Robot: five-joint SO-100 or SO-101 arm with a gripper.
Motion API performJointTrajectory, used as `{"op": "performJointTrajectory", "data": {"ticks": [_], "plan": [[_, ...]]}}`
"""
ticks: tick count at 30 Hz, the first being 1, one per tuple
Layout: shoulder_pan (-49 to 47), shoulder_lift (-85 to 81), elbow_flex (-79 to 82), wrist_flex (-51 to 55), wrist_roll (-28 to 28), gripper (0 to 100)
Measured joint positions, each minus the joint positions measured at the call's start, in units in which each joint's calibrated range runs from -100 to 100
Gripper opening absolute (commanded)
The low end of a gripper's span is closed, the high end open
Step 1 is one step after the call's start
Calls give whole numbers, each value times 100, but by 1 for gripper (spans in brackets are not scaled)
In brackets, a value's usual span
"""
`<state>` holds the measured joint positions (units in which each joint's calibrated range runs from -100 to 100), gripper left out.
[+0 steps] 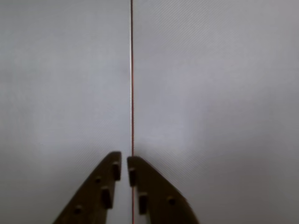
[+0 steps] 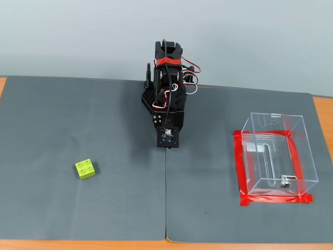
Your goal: Pick the green lego block and place it into the transparent box
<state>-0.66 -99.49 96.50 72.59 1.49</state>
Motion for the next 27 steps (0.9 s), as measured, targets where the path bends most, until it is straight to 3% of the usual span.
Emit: {"op": "performJointTrajectory", "data": {"ticks": [18,27], "plan": [[7,85,-458,-399,0,2],[59,1929,-1895,-399,0,2]]}}
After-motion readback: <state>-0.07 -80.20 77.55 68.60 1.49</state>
